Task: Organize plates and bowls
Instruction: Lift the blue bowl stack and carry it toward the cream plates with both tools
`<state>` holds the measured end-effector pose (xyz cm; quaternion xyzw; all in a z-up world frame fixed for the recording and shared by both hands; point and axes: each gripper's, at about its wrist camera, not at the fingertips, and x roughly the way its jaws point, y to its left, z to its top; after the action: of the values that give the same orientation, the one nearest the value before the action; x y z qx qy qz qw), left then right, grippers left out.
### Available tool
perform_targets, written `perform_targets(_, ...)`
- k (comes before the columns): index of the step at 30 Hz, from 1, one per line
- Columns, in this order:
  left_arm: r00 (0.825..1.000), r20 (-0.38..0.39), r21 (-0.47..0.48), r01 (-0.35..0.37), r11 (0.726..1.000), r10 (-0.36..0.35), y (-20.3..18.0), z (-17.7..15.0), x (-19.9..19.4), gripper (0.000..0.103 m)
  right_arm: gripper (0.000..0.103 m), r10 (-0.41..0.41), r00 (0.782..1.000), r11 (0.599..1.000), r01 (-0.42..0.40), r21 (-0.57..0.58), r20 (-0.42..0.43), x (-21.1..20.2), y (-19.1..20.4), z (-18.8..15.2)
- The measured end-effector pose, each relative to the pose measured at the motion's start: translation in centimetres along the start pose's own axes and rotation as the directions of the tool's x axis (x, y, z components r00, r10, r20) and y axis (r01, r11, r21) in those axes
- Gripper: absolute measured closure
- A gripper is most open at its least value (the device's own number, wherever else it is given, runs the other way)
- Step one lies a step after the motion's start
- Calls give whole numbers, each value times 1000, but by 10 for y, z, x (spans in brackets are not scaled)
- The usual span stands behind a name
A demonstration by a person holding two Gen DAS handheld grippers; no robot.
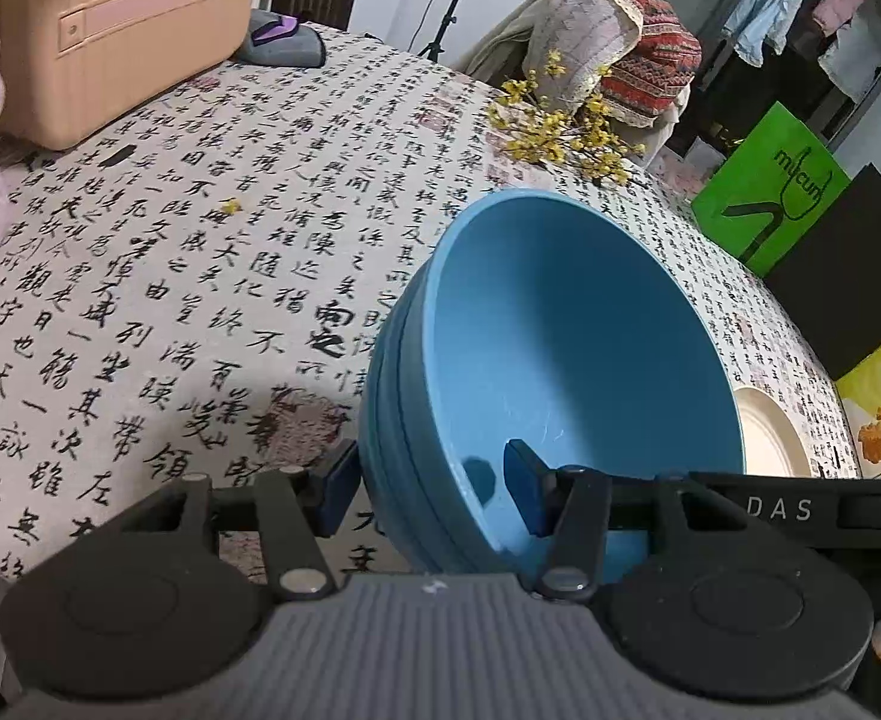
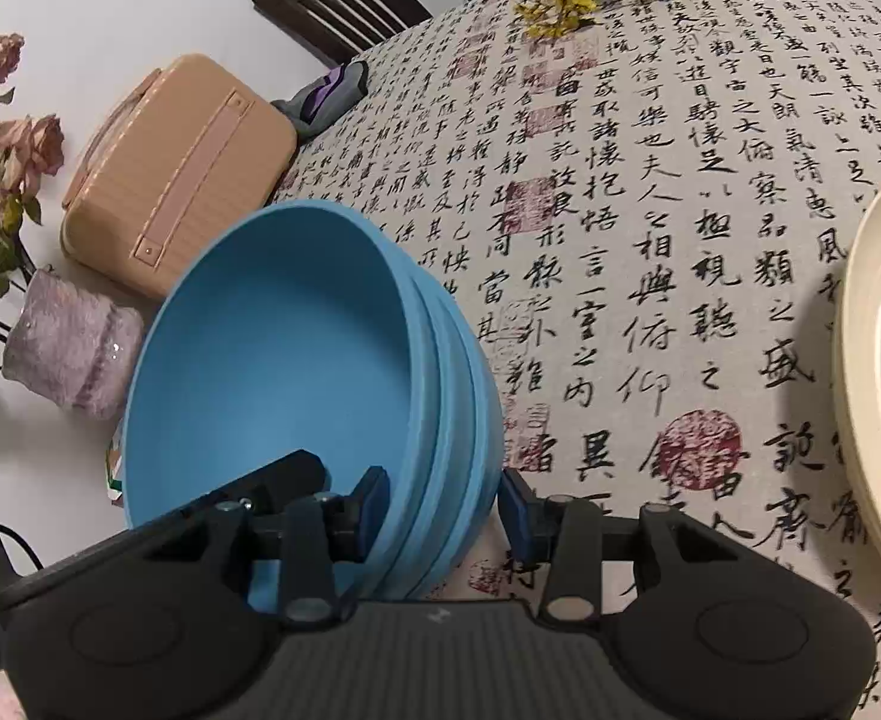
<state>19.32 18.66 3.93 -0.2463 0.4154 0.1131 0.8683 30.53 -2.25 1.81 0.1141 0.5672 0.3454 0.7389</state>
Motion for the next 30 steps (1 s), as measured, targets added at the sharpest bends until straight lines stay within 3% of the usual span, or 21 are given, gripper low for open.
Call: perform_targets(30, 998, -7, 71, 55, 996, -55, -51, 4, 14, 50, 63, -17, 996, 997, 10, 82, 84, -39, -46, -2)
